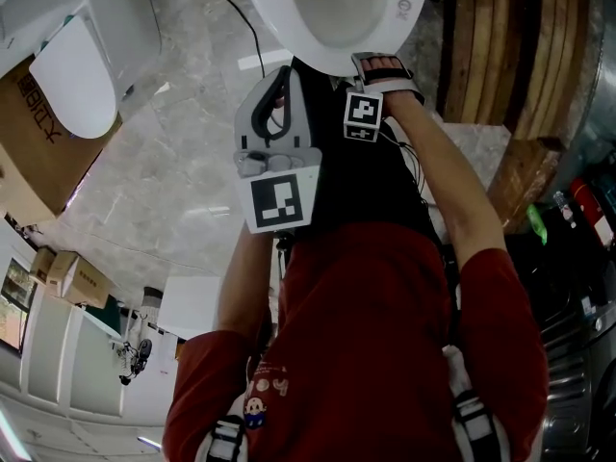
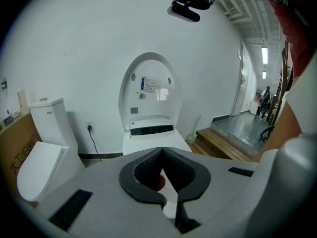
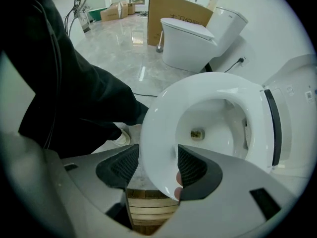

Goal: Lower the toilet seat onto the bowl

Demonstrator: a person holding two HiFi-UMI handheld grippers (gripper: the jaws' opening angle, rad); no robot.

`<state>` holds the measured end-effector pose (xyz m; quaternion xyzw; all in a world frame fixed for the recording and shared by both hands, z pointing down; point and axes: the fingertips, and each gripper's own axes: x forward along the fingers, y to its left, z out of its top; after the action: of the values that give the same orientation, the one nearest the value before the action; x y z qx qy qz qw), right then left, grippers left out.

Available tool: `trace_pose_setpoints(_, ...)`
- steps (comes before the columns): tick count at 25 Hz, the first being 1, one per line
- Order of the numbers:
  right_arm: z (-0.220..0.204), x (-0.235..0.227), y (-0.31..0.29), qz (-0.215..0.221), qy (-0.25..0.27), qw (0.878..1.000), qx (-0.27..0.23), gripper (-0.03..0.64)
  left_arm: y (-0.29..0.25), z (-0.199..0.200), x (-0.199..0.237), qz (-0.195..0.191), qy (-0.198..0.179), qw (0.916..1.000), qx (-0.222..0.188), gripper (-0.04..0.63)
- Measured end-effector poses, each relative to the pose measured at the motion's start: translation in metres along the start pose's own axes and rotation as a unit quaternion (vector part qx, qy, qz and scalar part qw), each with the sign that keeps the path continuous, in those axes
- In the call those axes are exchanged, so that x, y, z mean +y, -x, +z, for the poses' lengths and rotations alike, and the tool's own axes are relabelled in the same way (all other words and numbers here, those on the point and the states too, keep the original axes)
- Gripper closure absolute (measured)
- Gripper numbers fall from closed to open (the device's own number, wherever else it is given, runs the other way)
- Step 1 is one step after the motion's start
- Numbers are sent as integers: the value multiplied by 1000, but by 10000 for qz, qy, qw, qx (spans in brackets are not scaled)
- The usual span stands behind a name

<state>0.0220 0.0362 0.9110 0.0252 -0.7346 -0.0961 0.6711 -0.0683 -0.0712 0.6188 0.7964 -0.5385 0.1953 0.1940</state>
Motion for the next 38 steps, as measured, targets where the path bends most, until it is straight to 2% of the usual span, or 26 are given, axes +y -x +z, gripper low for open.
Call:
trace_pose_setpoints(5, -5, 3, 21, 8, -636, 9980, -3, 377, 10, 17, -2, -30, -66, 9998, -190, 584)
trace_pose_setpoints(13, 8, -7, 74, -369, -1129, 9924, -310, 377, 36, 47, -5, 47, -67, 9985, -544, 584)
trace_pose_setpoints(21, 11, -25, 127, -838, -1752, 9795, -540, 377, 69, 76, -12, 186, -188, 9954, -923, 584)
trace_pose_setpoints(24, 8, -35, 151, -1041, -2019, 9715, -679, 377, 81, 86, -16, 194, -255, 9951, -934, 584)
trace_pose_setpoints(26, 6, -52, 166, -1216, -2349, 9605, -868, 377, 83, 94, -15, 242, -215, 9946, -987, 584)
trace_pose_setpoints(28, 5, -71, 185, -1379, -2766, 9445, -1111, 377, 85, 105, -15, 303, -158, 9932, -1116, 584)
trace_pose_setpoints(33, 1, -108, 244, -1748, -3727, 8935, -1793, 377, 98, 132, -22, 293, -216, 9894, -1404, 584)
trace_pose_setpoints(38, -5, -136, 311, -2209, -4261, 8436, -2409, 377, 114, 150, -22, 375, -317, 9859, -1601, 584)
